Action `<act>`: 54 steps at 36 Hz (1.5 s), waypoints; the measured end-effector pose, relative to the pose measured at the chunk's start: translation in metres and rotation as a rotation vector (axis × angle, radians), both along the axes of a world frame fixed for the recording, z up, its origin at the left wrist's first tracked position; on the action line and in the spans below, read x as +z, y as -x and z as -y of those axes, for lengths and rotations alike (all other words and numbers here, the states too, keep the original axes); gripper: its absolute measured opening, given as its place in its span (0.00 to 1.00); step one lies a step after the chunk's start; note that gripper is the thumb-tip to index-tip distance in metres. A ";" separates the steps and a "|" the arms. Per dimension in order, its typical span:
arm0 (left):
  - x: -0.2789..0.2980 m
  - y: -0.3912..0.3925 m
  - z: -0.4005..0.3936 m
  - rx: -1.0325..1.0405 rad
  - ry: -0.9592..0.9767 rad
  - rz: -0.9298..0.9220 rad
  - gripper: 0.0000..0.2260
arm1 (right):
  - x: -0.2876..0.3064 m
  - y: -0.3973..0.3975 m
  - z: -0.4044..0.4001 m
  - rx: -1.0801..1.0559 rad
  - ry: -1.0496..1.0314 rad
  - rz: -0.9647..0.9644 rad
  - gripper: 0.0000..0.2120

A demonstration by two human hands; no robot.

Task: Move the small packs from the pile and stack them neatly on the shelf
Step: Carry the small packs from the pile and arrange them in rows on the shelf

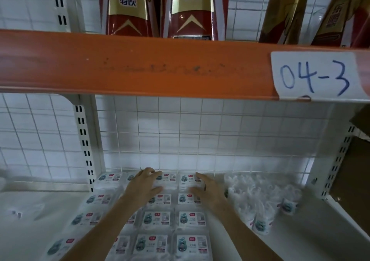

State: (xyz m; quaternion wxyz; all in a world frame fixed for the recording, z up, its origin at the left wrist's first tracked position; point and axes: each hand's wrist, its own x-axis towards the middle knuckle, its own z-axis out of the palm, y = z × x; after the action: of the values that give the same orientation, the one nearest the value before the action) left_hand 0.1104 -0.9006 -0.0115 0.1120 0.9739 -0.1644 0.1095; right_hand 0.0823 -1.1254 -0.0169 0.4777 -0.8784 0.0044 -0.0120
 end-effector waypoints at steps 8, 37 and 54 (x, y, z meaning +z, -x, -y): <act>-0.002 0.000 -0.001 -0.010 -0.029 0.006 0.22 | 0.004 -0.001 -0.006 -0.015 0.171 0.009 0.25; -0.004 0.172 -0.021 -0.210 0.087 0.307 0.16 | 0.014 0.187 -0.043 0.073 0.597 0.535 0.15; -0.068 0.429 -0.118 0.491 -0.011 0.169 0.19 | -0.050 0.322 -0.151 0.638 0.477 0.505 0.18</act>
State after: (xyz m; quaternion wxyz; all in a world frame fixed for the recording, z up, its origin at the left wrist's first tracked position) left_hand -0.3191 -0.7824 -0.0791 0.0626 0.9726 0.0676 0.2135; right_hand -0.2402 -0.9745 -0.0673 0.2287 -0.8908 -0.3848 -0.0785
